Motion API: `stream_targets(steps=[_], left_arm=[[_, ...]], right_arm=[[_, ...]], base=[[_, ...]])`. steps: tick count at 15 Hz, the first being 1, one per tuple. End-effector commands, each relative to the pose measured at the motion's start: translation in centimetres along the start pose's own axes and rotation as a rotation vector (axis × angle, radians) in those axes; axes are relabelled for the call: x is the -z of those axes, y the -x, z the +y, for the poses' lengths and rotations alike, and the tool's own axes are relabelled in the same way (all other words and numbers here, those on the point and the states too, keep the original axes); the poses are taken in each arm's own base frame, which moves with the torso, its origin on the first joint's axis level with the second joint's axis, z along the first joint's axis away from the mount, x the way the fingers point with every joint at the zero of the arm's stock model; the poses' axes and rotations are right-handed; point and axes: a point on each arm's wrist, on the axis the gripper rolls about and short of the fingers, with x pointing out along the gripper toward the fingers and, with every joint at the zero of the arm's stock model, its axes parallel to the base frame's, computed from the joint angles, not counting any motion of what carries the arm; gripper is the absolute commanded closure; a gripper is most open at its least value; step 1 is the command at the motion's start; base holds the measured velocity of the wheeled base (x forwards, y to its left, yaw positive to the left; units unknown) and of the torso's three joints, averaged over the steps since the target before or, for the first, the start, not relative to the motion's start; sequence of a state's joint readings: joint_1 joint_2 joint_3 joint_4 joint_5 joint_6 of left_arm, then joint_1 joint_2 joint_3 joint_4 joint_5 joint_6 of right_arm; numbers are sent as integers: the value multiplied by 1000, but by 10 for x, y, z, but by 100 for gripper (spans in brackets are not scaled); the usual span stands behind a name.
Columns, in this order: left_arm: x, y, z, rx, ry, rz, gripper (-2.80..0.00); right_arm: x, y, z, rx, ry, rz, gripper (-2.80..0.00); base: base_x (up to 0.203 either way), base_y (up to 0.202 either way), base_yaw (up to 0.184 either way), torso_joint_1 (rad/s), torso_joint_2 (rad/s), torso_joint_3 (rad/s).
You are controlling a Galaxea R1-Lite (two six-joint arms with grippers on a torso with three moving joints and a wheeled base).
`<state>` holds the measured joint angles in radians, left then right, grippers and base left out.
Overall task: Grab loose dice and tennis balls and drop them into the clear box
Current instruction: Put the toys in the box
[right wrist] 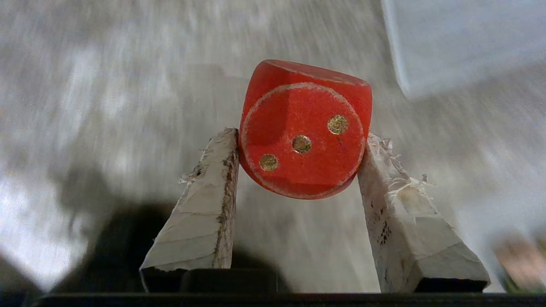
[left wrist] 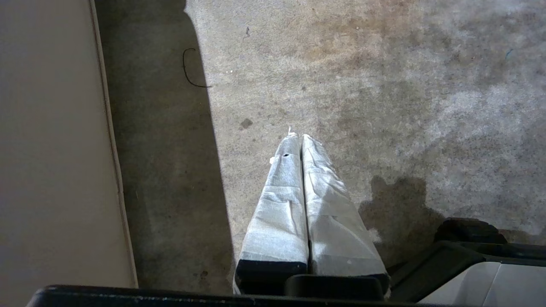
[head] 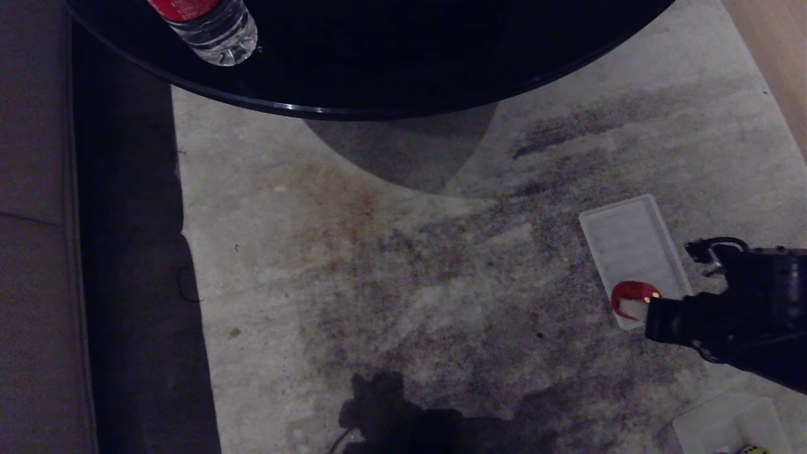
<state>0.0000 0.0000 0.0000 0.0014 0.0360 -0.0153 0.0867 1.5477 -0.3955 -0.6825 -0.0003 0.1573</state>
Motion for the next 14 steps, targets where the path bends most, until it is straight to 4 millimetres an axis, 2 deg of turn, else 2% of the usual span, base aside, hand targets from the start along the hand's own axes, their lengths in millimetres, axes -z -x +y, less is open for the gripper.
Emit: stream_targets(steps=[1,4,6,8,10,14], left_arm=[[0,0,0,-1,0,3,0],[0,0,0,-1,0,3,0],[0,0,0,-1,1,3,0],[0,0,0,-1,1,3,0],[0,0,0,-1,1,3,0],[0,0,0,-1,1,3,0]], right_arm=[[10,91,-3,-5,9,-81,0],[57,153,-10,9,37,-77,0],[91,177,-16,27,44,-92,0],[120,191,-19,55,43,-114,0],[137,196,-21,77,46,-150,0],[153,203,-22,63,76,-267,0]], base=[[0,0,0,0,0,0],[0,0,0,0,0,0],[0,0,0,0,0,0],[0,0,0,0,0,0],[0,0,0,0,0,0],[0,0,0,0,0,0]])
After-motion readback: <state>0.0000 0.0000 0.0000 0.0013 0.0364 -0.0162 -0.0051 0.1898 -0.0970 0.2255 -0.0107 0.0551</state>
